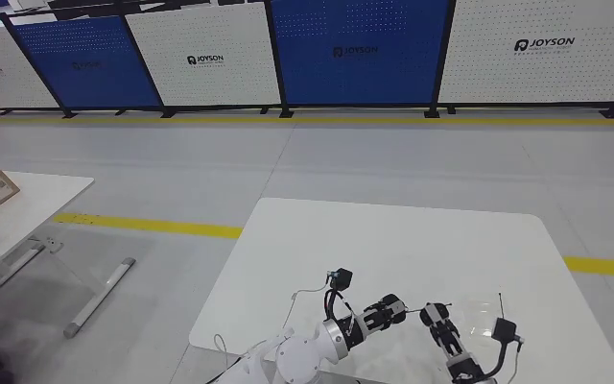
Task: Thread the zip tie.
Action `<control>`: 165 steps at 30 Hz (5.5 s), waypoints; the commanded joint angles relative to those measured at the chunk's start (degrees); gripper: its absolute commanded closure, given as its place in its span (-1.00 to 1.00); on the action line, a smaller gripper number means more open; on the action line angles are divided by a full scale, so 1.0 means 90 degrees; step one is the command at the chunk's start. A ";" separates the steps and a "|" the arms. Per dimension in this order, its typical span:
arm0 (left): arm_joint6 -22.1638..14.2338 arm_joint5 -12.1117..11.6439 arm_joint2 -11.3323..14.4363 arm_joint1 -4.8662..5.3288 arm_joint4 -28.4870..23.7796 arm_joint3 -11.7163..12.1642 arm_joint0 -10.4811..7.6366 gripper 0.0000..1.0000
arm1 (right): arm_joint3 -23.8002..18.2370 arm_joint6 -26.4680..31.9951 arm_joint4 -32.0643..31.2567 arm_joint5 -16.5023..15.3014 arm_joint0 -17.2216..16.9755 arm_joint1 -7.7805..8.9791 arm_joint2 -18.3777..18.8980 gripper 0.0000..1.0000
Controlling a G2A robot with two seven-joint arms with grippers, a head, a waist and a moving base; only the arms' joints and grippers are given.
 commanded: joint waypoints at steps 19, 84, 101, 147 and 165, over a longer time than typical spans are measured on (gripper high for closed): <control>-0.0108 -0.0075 0.0040 -0.0036 -0.0036 0.0021 -0.0043 1.00 | -0.0168 -0.0070 0.0072 -0.0040 -0.0163 0.0003 0.0304 1.00; -0.0026 0.0523 0.0259 -0.0161 0.0635 0.0035 -0.0180 1.00 | -0.0287 -0.0167 -0.0793 -0.0004 -0.0252 -0.0157 0.0293 1.00; -0.0077 0.0511 0.0259 -0.0170 0.0734 0.0017 -0.0165 1.00 | -0.0239 0.0195 -0.0628 -0.0029 -0.0182 -0.0178 0.0261 1.00; -0.0025 0.0745 0.0188 -0.0210 0.0845 -0.0040 -0.0109 1.00 | -0.0457 0.0142 -0.0678 -0.0017 -0.0368 -0.0185 0.0444 0.68; -0.0096 0.0687 0.0183 -0.0223 0.0890 -0.0068 -0.0145 1.00 | -0.0540 0.0452 -0.0644 0.0039 -0.0359 -0.0187 0.0499 1.00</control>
